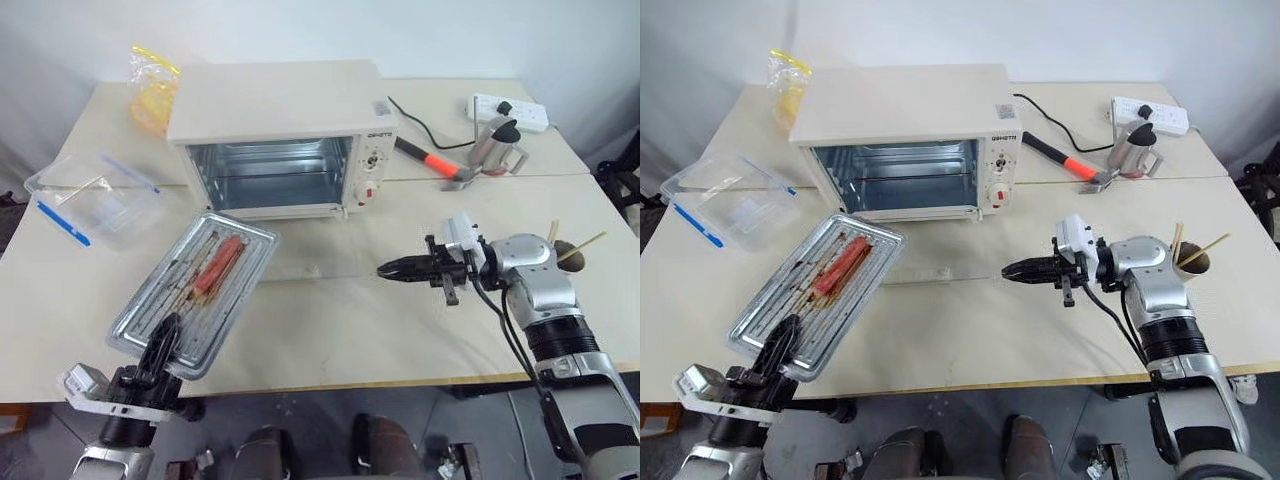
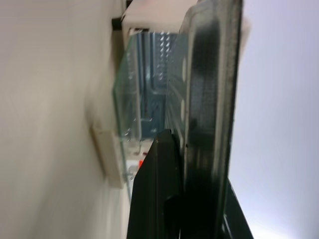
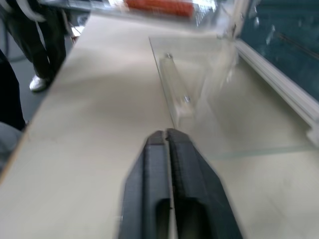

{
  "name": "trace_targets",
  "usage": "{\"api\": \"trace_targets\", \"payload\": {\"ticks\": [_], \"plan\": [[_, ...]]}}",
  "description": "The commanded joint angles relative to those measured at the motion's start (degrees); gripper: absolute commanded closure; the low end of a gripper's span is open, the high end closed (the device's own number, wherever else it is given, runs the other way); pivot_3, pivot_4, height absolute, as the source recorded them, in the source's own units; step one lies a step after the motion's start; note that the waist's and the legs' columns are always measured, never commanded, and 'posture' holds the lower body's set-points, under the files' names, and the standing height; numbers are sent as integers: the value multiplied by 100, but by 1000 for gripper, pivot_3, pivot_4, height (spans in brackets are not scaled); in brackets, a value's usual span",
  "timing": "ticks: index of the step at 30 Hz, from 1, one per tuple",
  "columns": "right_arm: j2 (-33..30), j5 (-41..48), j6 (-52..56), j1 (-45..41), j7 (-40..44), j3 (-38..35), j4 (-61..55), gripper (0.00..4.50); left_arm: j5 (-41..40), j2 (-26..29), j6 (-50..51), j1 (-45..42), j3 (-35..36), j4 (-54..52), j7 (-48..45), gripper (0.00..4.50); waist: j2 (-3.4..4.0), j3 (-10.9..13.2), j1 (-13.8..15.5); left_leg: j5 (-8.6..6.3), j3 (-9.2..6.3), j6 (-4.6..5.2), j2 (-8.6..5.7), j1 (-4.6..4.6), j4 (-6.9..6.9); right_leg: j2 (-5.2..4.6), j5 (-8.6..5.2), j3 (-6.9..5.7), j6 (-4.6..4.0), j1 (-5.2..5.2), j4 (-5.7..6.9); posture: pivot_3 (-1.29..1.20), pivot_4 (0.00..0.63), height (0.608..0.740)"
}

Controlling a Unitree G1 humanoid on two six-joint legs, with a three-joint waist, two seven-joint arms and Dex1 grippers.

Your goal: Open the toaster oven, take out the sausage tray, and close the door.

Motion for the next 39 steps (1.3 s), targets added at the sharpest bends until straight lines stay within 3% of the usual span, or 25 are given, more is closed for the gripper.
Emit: {"api": "trace_targets", "payload": {"ticks": [1, 7, 16, 25, 39], "plan": [[112, -16, -199, -154, 390, -48, 232, 4475, -65, -60, -293, 432, 94, -307, -306, 4500, 0, 0, 8, -3, 1, 0, 3, -3, 0, 5, 0, -1, 0, 0, 3, 0, 150, 740], [370, -242, -708, -229, 456, 171, 869, 4475, -65, -307, -751, 774, -1, -530, -419, 4500, 0, 0, 6, -23, 12, 10, 3, -6, 2, 13, 0, -1, 1, 4, -18, 0, 150, 740], [699, -943, -2029, -735, 434, 254, 2774, 4475, -65, -790, -1386, 1301, -61, -746, -660, 4500, 4, 2, 19, -29, -2, 16, 9, -3, 46, 19, 5, -1, 0, 27, -39, 0, 150, 740], [1462, -821, -1864, -1392, 25, -248, 3187, 4475, -65, -1090, -1707, 1511, -117, -474, -1022, 4500, 11, 5, -44, -46, 4, -7, 72, -5, 84, 74, 21, 11, -36, 31, -43, 0, 150, 740], [1730, -693, -1341, -2217, 137, -788, 3183, 4475, -65, -1378, -1887, 1814, 19, -174, -1431, 4500, 32, 18, -13, -57, 18, -21, 99, -12, 88, 93, 10, 7, -56, 11, -27, 0, 150, 740]]}}
